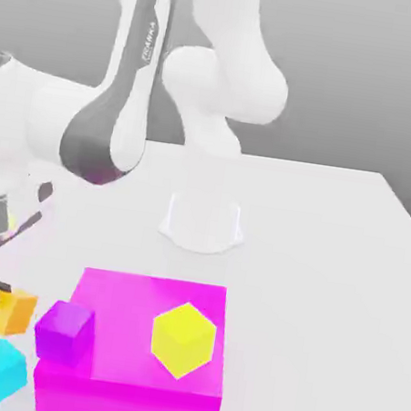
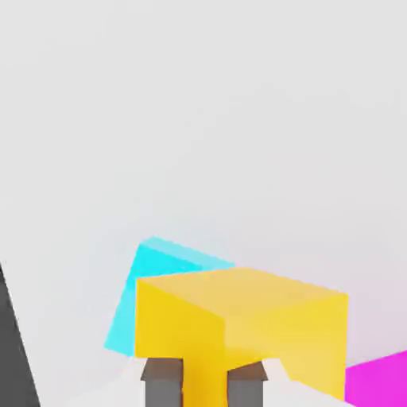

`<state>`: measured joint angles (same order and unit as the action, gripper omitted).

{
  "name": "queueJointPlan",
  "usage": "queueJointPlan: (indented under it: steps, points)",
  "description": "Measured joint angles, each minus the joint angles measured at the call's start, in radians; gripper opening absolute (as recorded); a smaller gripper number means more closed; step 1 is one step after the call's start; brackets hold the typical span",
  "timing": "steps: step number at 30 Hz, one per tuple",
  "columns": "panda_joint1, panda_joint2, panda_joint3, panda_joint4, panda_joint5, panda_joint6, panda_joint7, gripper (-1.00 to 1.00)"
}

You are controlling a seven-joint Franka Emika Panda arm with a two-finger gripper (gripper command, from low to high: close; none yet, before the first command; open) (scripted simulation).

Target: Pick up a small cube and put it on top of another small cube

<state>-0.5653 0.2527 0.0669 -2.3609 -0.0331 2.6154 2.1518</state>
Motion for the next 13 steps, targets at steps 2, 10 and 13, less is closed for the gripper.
queueJointPlan:
  steps: [2,10,13]
  points:
    - [0.006,0.067,-0.006,0.007,-0.01,0.059,0.007,-1.0]
    - [0.008,0.085,-0.008,0.009,-0.012,0.073,0.009,1.0]
    - [0.006,-0.001,-0.004,0.006,0.001,-0.008,-0.001,1.0]
